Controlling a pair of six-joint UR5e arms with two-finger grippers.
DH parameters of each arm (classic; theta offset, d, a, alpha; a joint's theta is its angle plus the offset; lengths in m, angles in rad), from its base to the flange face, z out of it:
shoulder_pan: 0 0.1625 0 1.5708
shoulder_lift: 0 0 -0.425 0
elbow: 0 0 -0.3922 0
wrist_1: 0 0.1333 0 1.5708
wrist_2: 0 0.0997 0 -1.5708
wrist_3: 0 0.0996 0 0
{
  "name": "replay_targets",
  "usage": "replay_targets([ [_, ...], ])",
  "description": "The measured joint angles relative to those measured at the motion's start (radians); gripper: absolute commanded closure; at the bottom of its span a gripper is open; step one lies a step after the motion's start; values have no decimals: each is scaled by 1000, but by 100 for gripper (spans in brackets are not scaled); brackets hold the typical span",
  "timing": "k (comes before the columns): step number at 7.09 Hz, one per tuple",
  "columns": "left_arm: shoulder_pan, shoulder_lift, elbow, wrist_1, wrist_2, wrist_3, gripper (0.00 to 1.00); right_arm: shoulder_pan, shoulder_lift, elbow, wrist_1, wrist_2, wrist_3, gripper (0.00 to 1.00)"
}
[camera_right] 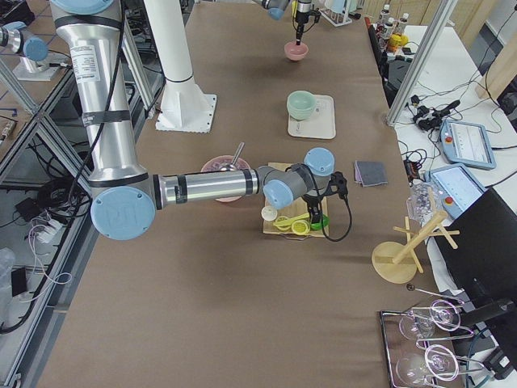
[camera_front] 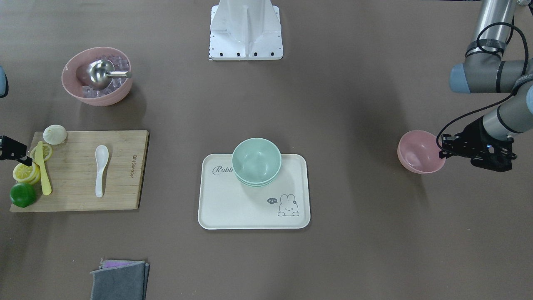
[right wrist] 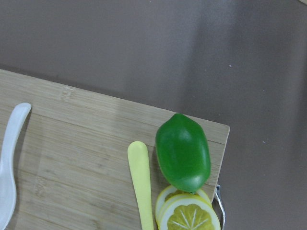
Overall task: Stack pink bowl on green and place spoon
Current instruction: 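Reach left gripper to pink bowl while right gripper approaches white spoon, then carry pink bowl onto green bowls with left gripper while right grasps spoon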
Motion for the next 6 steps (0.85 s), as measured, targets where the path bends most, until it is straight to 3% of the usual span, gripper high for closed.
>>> replay_targets([
  [3, 46, -257, -36, 56, -40, -320, 100, -102, 46, 7, 1, -64, 172, 1],
  [4, 90, -333, -42, 61, -22, -423, 100, -139, 59, 8, 1, -92, 213, 2],
  [6, 215, -449, -38, 67, 99, -573, 100, -194, 81, 9, 1, -118, 269, 5],
])
